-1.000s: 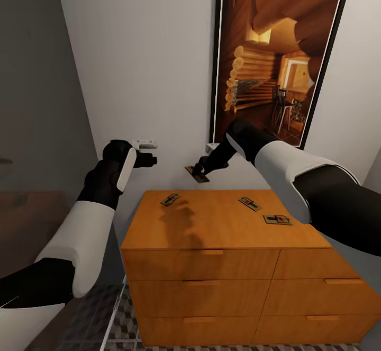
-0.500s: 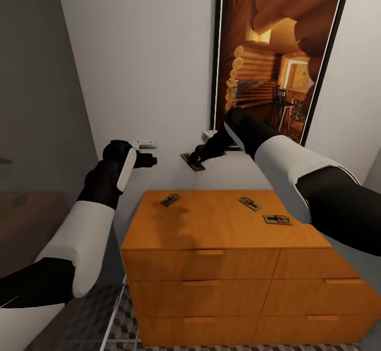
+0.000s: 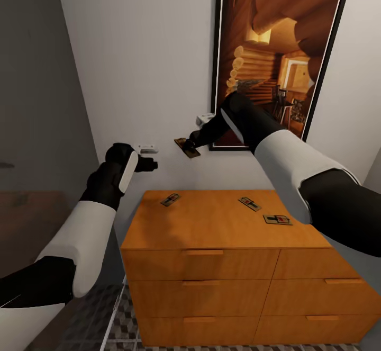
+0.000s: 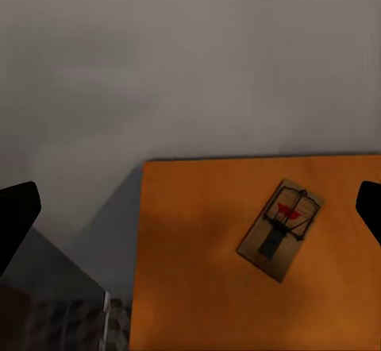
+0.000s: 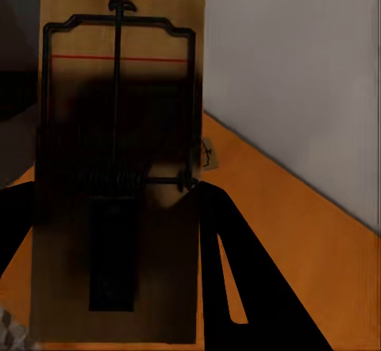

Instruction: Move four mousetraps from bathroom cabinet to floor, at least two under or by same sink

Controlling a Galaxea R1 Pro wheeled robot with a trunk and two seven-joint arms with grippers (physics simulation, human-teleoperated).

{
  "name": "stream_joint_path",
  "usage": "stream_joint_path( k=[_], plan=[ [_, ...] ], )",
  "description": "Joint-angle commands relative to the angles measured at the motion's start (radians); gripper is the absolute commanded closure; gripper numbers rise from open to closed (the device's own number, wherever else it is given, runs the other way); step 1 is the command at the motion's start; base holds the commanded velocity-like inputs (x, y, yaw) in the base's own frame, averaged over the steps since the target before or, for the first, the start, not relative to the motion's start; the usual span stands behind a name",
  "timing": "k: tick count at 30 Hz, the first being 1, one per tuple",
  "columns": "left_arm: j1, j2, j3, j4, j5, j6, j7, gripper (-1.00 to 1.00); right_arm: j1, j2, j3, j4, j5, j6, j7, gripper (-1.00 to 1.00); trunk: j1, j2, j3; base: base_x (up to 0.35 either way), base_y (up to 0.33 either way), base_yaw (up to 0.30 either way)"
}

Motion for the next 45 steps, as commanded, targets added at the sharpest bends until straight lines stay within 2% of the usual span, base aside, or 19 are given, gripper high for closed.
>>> stream_joint_path(
  k=[1,10,15,19,23,27,29,31,35,38,42,45],
  plan=[
    [-0.001,0.0,-0.001,0.001,0.01,0.003,0.01,-1.0,-0.001,-0.001,0.005,-0.016,0.008,0.003,0.006,1.0,0.0,-0.001,-0.001,0.0,0.0,0.0],
    [-0.001,-0.001,-0.001,0.01,0.008,0.003,0.01,-1.0,-0.002,-0.005,0.011,-0.131,0.01,0.003,-0.006,1.0,0.0,-0.001,-0.001,0.0,0.0,0.0],
    [-0.001,-0.001,-0.001,0.039,0.009,0.003,0.01,-1.0,-0.002,-0.007,0.006,-0.2,0.034,0.003,-0.029,1.0,0.0,-0.001,-0.001,0.0,0.0,0.0],
    [-0.002,-0.001,-0.001,0.058,0.009,0.003,0.011,-1.0,-0.002,-0.015,-0.005,-0.3,0.052,0.003,-0.04,1.0,0.0,-0.001,-0.001,0.0,0.0,0.0],
    [-0.002,-0.001,-0.001,0.065,0.009,0.003,0.011,-1.0,-0.002,-0.041,-0.053,-0.41,0.063,0.003,-0.045,1.0,0.0,-0.001,-0.001,0.0,0.0,0.0],
    [-0.002,0.0,-0.001,0.07,0.009,0.003,0.012,-1.0,-0.001,-0.072,-0.13,-0.509,0.097,0.003,-0.048,1.0,0.0,-0.001,-0.001,0.0,0.0,0.0],
    [-0.002,0.0,0.0,0.071,0.009,0.003,0.012,-1.0,0.001,-0.084,-0.176,-0.558,0.133,0.003,-0.049,1.0,0.0,-0.001,-0.001,0.0,0.0,0.0],
    [-0.002,0.0,0.0,0.071,0.009,0.003,0.013,-1.0,0.003,-0.091,-0.228,-0.609,0.186,0.003,-0.054,1.0,0.0,-0.001,-0.001,0.0,0.0,0.0],
    [-0.002,0.0,0.0,0.072,0.009,0.003,0.014,-1.0,0.016,-0.09,-0.346,-0.746,0.333,0.003,-0.077,1.0,0.0,-0.001,-0.001,0.0,0.0,0.0],
    [-0.002,0.0,0.0,0.072,0.009,0.003,0.014,-1.0,0.058,-0.073,-0.415,-0.87,0.431,0.003,-0.086,1.0,0.0,-0.001,-0.001,0.0,0.0,0.0],
    [-0.002,-0.001,0.001,0.071,0.01,0.003,0.014,-1.0,0.124,-0.042,-0.468,-0.999,0.518,0.003,-0.093,1.0,0.0,-0.001,-0.001,0.0,0.0,0.0],
    [-0.002,-0.001,0.001,0.071,0.01,0.003,0.013,-1.0,0.15,-0.03,-0.488,-1.054,0.556,0.003,-0.096,1.0,0.0,-0.001,-0.001,0.0,0.0,0.0]
  ],
)
